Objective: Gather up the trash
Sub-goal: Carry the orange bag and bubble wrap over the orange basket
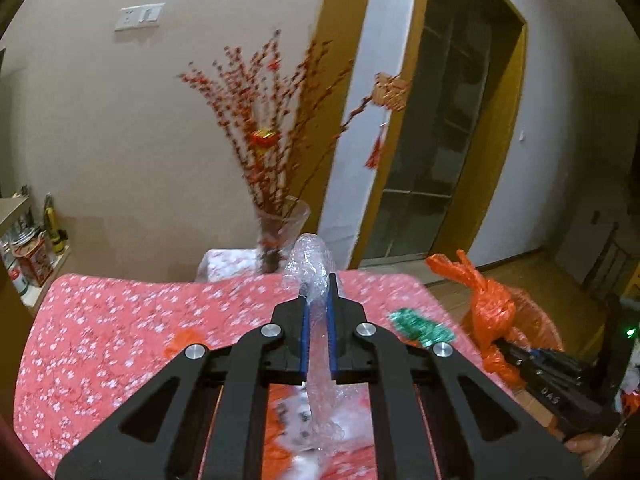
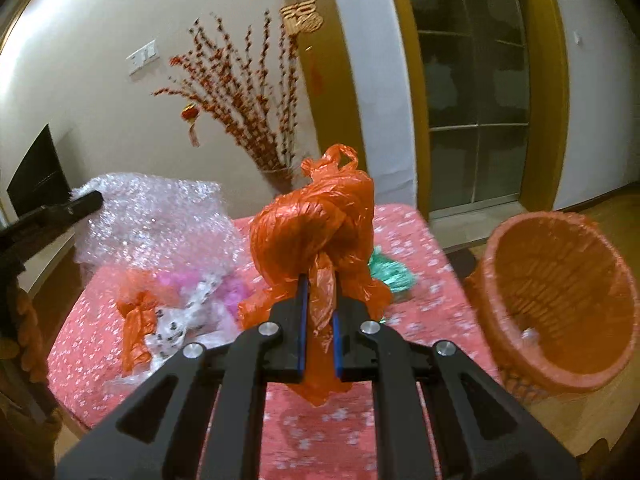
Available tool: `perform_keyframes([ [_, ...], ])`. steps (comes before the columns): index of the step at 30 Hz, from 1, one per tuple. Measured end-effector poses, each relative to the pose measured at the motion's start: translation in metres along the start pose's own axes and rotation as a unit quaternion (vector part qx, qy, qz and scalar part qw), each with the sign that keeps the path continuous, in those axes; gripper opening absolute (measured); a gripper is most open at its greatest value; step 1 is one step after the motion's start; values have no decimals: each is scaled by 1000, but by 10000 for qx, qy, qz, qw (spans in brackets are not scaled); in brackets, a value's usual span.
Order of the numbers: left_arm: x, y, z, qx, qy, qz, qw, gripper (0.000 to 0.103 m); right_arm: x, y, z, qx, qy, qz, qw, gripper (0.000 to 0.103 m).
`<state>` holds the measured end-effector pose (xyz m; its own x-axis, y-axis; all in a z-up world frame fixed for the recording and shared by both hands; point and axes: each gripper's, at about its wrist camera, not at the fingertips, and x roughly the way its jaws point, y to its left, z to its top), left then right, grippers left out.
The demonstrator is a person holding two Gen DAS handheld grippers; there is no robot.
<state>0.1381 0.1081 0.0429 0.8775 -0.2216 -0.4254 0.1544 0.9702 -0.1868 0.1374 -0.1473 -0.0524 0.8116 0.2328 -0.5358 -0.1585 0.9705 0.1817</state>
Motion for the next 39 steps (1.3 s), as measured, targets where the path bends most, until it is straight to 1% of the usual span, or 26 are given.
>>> perform_keyframes([
  [6, 2, -45, 16, 199, -103, -417, 9989, 7, -18, -39, 11, 216, -137, -336, 9991, 11],
  [11, 14, -89, 19, 323, -60, -850, 9958, 7, -32, -79, 11, 491, -172, -692, 9962, 11],
  [15, 34, -132, 16, 403, 46, -1271, 9911, 7, -43, -118, 7, 709, -185, -1069, 9916, 11],
  [18, 48, -169, 12, 459, 167, -1624, 9855, 7, -51, -148, 2, 906, -182, -1304, 9871, 11],
  [24, 76, -223, 4, 521, 345, -2059, 9766, 7, -63, -194, -6, 1218, -207, -1648, 9786, 11],
  [28, 95, -246, -6, 477, 508, -2265, 9715, 7, -66, -222, -9, 1365, -220, -1783, 9742, 11],
  [32, 112, -263, -18, 496, 686, -2430, 9663, 7, -62, -237, -9, 1450, -204, -1834, 9721, 11],
  [35, 119, -279, -25, 508, 806, -2476, 9642, 7, -56, -242, -9, 1472, -167, -1838, 9717, 11],
  [39, 134, -287, -36, 508, 1027, -2468, 9623, 7, -47, -251, -8, 1515, -113, -1797, 9719, 11],
])
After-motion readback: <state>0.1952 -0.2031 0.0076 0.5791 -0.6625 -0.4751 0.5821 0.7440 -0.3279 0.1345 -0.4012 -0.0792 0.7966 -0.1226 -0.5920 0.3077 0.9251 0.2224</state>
